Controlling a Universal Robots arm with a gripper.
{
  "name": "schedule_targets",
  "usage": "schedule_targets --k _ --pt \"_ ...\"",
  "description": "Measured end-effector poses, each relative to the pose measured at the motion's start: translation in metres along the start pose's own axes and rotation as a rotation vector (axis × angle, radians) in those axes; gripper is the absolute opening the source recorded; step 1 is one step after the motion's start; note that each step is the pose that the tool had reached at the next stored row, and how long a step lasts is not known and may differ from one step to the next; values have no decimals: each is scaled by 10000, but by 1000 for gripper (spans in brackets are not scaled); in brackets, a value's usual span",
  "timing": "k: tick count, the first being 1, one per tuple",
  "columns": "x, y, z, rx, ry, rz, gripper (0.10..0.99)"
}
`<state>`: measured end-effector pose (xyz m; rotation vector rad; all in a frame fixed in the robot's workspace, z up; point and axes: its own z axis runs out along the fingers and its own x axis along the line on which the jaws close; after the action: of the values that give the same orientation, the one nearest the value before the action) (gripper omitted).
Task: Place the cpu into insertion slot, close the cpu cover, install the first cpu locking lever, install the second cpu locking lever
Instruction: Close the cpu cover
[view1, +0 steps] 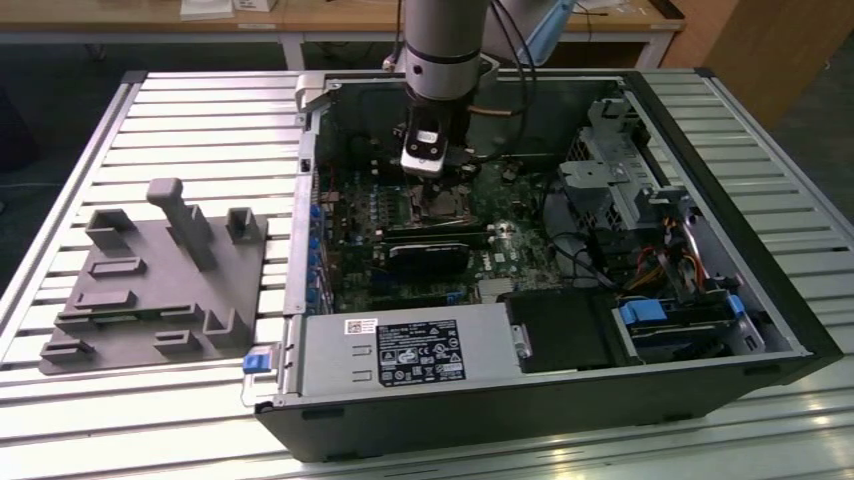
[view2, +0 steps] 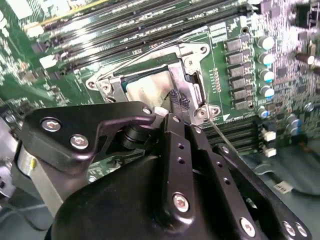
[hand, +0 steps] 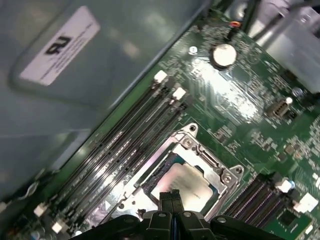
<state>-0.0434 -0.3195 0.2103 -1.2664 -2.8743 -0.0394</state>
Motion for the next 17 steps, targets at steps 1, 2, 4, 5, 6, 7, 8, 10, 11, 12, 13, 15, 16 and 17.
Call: schedule_targets --k 1,2,4,5,6,7,8,10,11,12,13,15,16,17 --pt "0 0 0 2 4 -181 106" --pt "0 0 1 3 8 -359 106" --pt "0 0 2 8 16 -719 106" --pt "0 0 3 10 21 -911 106" --pt "0 0 3 11 25 -1090 106" --pt "0 0 4 13 29 -1269 106" --pt "0 0 4 15 33 -1450 106" --pt "0 0 6 18 41 -1815 106" --pt "0 0 6 21 46 -1994 106" --pt "0 0 6 23 49 -2174 106" --pt "0 0 6 26 53 -2354 106" --pt "0 0 8 28 62 -2725 106" --pt "0 0 9 30 66 -2904 106" --pt "0 0 9 32 70 -3090 106"
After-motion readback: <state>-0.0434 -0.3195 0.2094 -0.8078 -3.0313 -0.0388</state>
